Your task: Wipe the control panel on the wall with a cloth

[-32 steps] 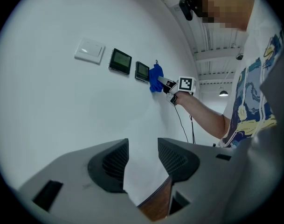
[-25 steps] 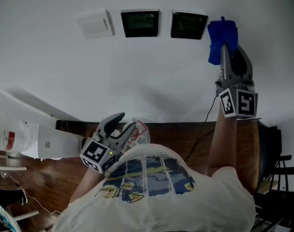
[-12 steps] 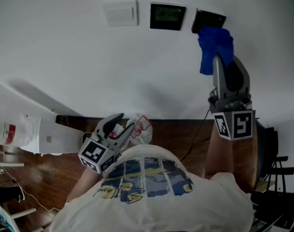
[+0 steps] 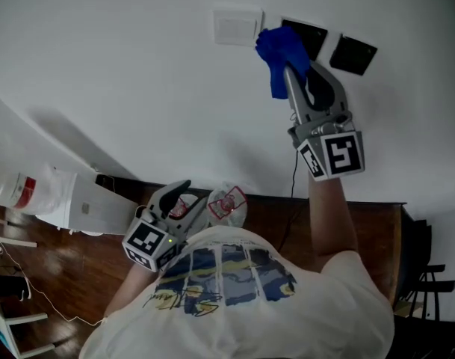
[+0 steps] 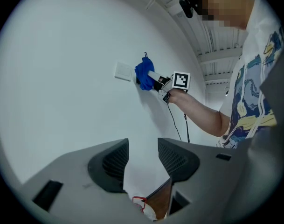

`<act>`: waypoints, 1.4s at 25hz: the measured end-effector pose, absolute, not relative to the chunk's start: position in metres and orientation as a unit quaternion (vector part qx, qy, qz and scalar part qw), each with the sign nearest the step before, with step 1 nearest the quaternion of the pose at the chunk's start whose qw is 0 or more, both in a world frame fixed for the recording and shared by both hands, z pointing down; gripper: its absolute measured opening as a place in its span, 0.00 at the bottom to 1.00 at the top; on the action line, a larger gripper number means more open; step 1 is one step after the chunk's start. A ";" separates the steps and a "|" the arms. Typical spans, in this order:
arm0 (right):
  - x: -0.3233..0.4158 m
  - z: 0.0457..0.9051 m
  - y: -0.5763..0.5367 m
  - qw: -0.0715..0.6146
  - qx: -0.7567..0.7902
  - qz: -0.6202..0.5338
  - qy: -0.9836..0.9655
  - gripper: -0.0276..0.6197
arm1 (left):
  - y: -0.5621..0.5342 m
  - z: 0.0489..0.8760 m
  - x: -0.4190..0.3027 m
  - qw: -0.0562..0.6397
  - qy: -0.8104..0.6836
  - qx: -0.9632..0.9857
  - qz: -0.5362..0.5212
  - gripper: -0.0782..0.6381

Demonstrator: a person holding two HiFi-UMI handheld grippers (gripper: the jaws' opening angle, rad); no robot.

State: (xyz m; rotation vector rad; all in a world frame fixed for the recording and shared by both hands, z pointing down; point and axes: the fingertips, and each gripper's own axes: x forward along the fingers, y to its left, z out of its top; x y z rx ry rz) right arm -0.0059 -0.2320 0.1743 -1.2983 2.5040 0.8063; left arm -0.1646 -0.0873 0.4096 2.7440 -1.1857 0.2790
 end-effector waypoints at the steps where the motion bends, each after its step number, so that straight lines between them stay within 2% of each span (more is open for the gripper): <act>1: -0.010 0.175 -0.238 0.103 -0.439 0.272 0.850 0.19 | -0.087 0.409 -0.168 0.069 -0.398 0.910 0.091 0.36; 12: 0.025 0.170 -0.269 0.113 -0.470 0.257 0.837 0.19 | -0.096 0.416 -0.164 0.082 -0.408 0.905 0.090 0.36; 35: 0.187 0.175 -0.265 0.122 -0.539 0.246 0.796 0.19 | -0.116 0.413 -0.047 0.086 -0.364 0.923 0.091 0.36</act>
